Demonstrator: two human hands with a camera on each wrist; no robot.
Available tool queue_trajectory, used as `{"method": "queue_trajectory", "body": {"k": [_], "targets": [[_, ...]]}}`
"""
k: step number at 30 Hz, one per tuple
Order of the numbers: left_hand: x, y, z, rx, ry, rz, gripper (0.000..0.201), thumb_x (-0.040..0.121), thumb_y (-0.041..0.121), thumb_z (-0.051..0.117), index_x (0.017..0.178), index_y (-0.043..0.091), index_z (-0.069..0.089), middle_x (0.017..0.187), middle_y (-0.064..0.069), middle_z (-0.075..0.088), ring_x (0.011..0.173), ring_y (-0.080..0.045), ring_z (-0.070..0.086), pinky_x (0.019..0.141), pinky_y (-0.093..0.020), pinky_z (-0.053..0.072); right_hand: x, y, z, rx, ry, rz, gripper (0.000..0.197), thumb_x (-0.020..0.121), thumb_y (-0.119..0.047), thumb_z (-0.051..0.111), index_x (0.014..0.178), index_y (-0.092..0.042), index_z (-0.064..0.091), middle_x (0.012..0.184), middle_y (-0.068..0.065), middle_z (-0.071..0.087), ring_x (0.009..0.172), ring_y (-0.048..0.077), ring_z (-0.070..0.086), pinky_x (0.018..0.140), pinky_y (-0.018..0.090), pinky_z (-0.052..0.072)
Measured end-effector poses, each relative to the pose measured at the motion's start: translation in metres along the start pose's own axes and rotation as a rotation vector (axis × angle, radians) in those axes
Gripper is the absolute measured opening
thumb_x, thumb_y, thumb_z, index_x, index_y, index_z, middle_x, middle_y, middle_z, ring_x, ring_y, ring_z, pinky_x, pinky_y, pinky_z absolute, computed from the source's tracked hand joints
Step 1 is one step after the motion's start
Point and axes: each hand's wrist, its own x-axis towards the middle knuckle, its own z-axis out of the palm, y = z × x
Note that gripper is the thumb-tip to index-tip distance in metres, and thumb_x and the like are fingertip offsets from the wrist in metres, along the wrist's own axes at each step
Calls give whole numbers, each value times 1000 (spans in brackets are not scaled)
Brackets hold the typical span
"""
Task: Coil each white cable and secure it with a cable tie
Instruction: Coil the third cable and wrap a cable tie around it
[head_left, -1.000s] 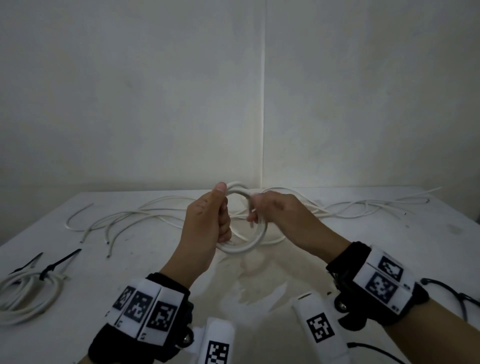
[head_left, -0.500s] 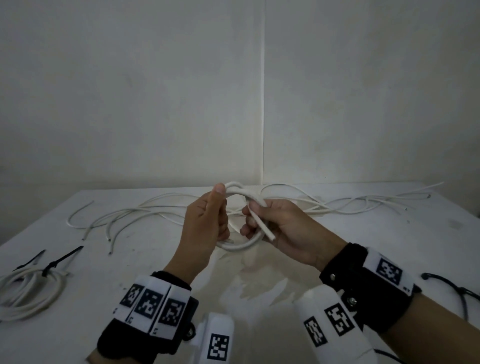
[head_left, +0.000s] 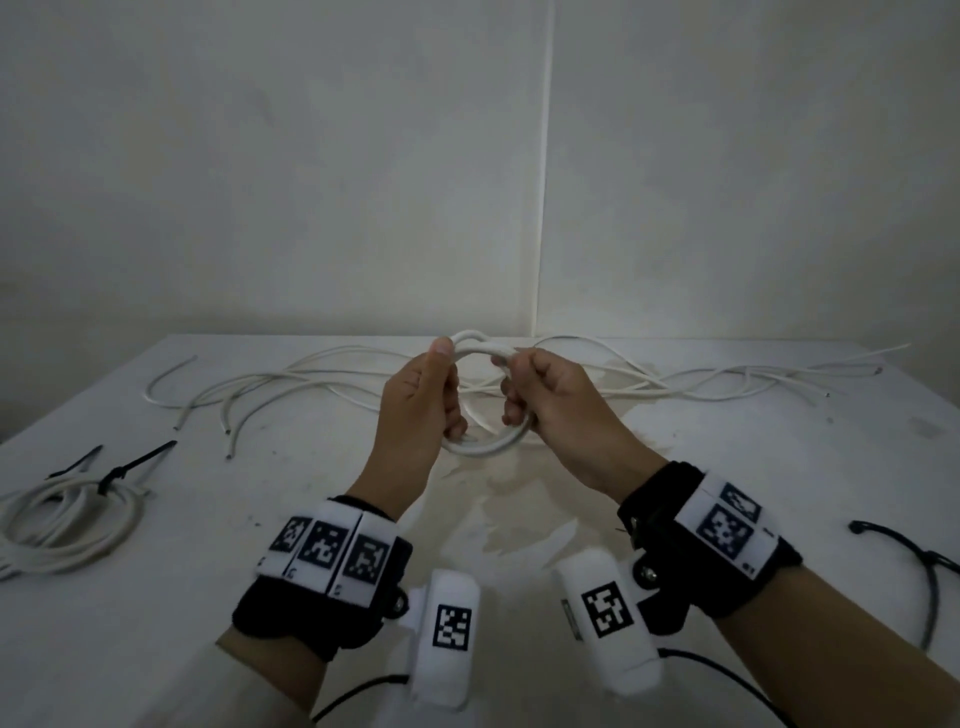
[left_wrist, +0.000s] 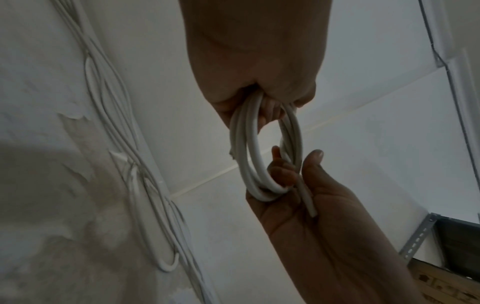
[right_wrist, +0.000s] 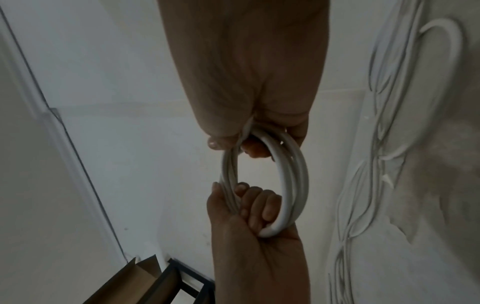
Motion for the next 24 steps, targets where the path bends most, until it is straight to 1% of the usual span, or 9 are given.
{"method": "queue_trajectory", "body": {"k": [3, 6, 11, 13, 15, 17, 20, 22, 24], "targets": [[6, -8, -6, -2, -48, -19, 38, 99, 31, 36, 68, 11, 44, 40, 11, 33, 37, -5, 33, 44, -22, 40, 8, 7, 4, -38, 49, -32, 25, 98, -23, 36, 92, -12, 57, 61, -2, 41, 43, 1, 40, 51, 17, 36], [13, -17, -15, -7, -192, -63, 36, 99, 31, 33, 75, 10, 49, 46, 11, 39, 42, -5, 40, 54, -21, 46, 13, 16, -3, -91, 40, -74, 25, 98, -22, 36, 83, -18, 55, 59, -3, 40, 42, 0, 38, 49, 17, 37], [19, -27, -22, 5, -331, -149, 35, 99, 26, 30, 82, 7, 54, 53, 10, 45, 49, -6, 44, 61, -21, 49, 14, 37, -15, -125, 1, -94, 20, 97, -19, 38, 97, -9, 56, 57, -7, 40, 44, 0, 40, 53, 18, 41], [19, -31, -22, 48, -357, -150, 33, 98, 27, 31, 89, 7, 56, 55, 9, 45, 52, -7, 45, 66, -22, 51, 13, 39, -20, -183, -37, -129, 19, 94, -22, 42, 99, -11, 57, 56, -12, 44, 45, 0, 43, 53, 17, 42], [22, -34, -22, 68, -375, -163, 32, 97, 27, 33, 95, 8, 58, 56, 7, 45, 54, -8, 46, 69, -23, 51, 15, 40, -24, -245, -82, -141, 16, 91, -24, 48, 98, -13, 57, 61, -9, 48, 48, 1, 48, 52, 13, 42], [25, -36, -18, 60, -370, -195, 32, 98, 24, 32, 90, 8, 59, 56, 6, 45, 54, -9, 46, 69, -25, 51, 16, 41, -30, -269, -89, -137, 7, 92, -18, 50, 96, -17, 56, 66, -6, 51, 49, 0, 51, 51, 10, 42], [30, -41, -12, -1, -342, -256, 37, 99, 15, 27, 76, 5, 54, 50, 4, 49, 50, -12, 48, 65, -28, 51, 18, 45, -35, -333, -66, -182, 14, 92, -16, 50, 89, -29, 55, 60, -12, 51, 50, 0, 51, 50, 9, 40], [32, -46, -7, -45, -341, -279, 38, 98, 13, 26, 73, 5, 54, 49, 2, 52, 48, -12, 49, 59, -26, 50, 19, 49, -37, -343, -46, -197, 16, 92, -17, 50, 87, -32, 54, 63, -12, 50, 51, -1, 50, 50, 10, 40], [33, -50, -2, -122, -324, -300, 37, 98, 15, 27, 73, 5, 53, 46, 4, 49, 43, -9, 45, 52, -22, 46, 21, 54, -37, -327, -22, -210, 12, 92, -21, 52, 87, -32, 55, 64, -12, 50, 50, 2, 48, 50, 12, 39]]}}
